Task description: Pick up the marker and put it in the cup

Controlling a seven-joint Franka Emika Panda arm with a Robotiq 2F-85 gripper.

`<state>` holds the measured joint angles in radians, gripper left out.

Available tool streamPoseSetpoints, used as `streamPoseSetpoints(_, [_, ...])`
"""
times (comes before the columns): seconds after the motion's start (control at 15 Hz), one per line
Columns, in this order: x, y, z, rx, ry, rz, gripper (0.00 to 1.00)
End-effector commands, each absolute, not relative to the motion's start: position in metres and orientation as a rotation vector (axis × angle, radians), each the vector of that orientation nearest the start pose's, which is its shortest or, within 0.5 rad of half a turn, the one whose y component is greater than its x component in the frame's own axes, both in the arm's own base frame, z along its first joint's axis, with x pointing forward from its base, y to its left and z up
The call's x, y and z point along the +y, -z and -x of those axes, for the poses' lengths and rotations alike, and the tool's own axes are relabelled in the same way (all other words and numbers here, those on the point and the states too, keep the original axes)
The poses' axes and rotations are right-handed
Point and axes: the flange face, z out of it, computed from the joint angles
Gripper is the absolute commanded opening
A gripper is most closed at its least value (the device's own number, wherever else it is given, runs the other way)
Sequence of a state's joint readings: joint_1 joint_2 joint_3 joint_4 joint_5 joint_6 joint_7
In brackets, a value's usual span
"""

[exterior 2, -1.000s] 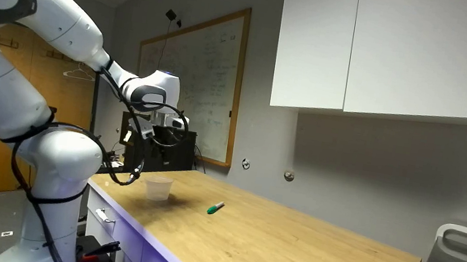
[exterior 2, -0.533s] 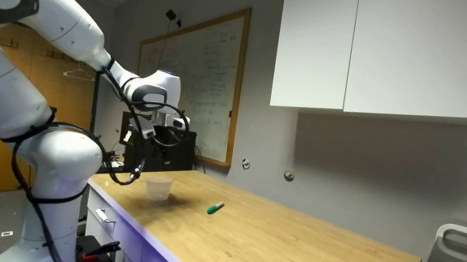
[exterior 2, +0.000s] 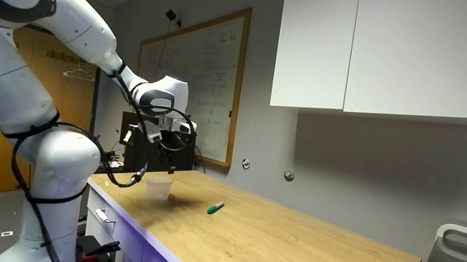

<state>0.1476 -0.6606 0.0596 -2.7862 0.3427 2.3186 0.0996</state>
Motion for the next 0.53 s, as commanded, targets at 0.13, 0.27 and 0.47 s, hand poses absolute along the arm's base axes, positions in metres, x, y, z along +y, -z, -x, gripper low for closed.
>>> streamPoseSetpoints(0.13, [0.047, -0.408, -0.378, 0.280, 0.287, 2.880, 1.00])
streamPoseSetpoints(0.27, [0.030, -0.406, -0.394, 0.308, 0.330, 2.888, 1.00])
streamPoseSetpoints(0.47, [0.007, -0.399, -0.418, 0.332, 0.368, 2.913, 1.00])
